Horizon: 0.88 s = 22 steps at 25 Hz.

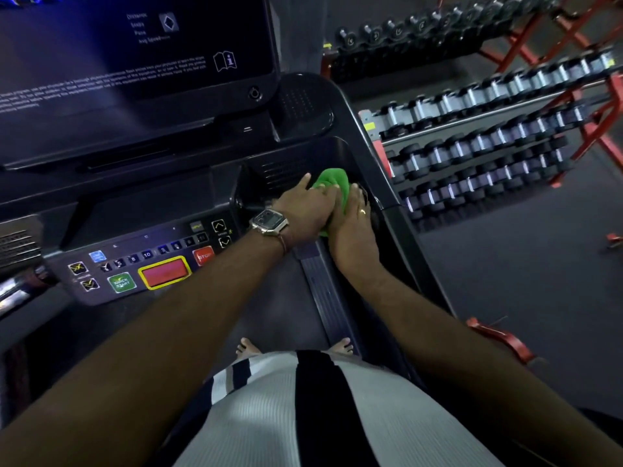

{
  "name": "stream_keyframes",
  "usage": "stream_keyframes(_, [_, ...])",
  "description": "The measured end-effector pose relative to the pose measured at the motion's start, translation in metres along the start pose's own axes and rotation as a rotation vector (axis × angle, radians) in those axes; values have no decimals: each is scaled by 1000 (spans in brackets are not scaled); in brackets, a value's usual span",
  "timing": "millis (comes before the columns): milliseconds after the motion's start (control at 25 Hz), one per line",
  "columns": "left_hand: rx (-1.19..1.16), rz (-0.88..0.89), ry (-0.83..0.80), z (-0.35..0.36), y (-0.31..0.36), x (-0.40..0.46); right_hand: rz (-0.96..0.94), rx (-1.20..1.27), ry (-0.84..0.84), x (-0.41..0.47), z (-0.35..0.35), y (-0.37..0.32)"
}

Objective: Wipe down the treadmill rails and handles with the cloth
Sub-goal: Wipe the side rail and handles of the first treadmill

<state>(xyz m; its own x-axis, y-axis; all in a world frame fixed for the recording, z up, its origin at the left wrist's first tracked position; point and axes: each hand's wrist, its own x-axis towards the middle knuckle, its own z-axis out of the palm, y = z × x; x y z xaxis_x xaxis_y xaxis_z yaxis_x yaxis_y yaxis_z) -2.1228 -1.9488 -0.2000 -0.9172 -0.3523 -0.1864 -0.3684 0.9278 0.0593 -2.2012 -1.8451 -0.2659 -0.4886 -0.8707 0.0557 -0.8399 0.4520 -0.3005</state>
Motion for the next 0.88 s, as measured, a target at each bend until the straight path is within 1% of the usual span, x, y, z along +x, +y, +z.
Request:
stream_keyframes(40, [2,9,21,4,1,-4,38,37,-67,-4,-6,-4])
stream_keyframes(80, [-56,23,56,9,1,-10,53,39,-108,-8,-15,-3])
stream_keyframes(120, [-194,38,130,15,2,-19,59,22,-107,-11,-28,-2])
stream_keyframes(160, [-376,36,248,21,3,-28,72,47,-107,-12,-39,0])
stream_keyframes(200, [-573,11,386,25,5,-36,126,164,-103,-12,-48,3])
stream_keyframes(240, [-768,-39,523,28,8,-43,221,355,-114,-13,-57,3])
stream_keyframes(280, [-948,-123,623,28,12,-48,317,599,-108,-14,-65,1])
stream_keyframes(320, [-1114,-242,678,25,19,-52,372,836,-82,-17,-72,-1])
stream_keyframes(360, [-1293,-369,688,20,26,-54,367,1054,-54,-20,-77,-5])
stream_keyframes(400, [-1506,-464,654,12,32,-55,311,1273,-57,-23,-83,-11])
stream_keyframes(440, [-1756,-495,591,5,34,-54,248,1476,-87,-25,-91,-17])
stream_keyframes(480, [-1999,-452,509,0,33,-54,202,1655,-116,-26,-99,-23])
stream_keyframes(520, [-2178,-384,432,-5,30,-55,199,1755,-94,-25,-107,-27])
stream_keyframes(560, [-2264,-320,372,-9,25,-57,254,1783,-22,-23,-111,-29])
stream_keyframes(600, [-2287,-273,345,-14,21,-57,343,1758,62,-18,-115,-27])
stream_keyframes(640, [-2279,-251,358,-18,17,-58,462,1719,118,-14,-120,-24])
stream_keyframes(680, [-2261,-252,403,-22,13,-57,571,1686,93,-9,-125,-18])
stream_keyframes(720, [-2240,-271,468,-25,9,-57,633,1661,-6,-6,-131,-14])
stream_keyframes(760, [-2210,-287,534,-28,4,-56,637,1608,-133,-6,-137,-12])
stream_keyframes(800, [-2155,-297,584,-31,-1,-56,626,1546,-217,-7,-141,-11])
stream_keyframes(840, [-2079,-301,617,-34,-7,-56,614,1477,-226,-6,-143,-11])
stream_keyframes(880, [-2005,-306,629,-36,-12,-56,606,1416,-163,-4,-144,-11])
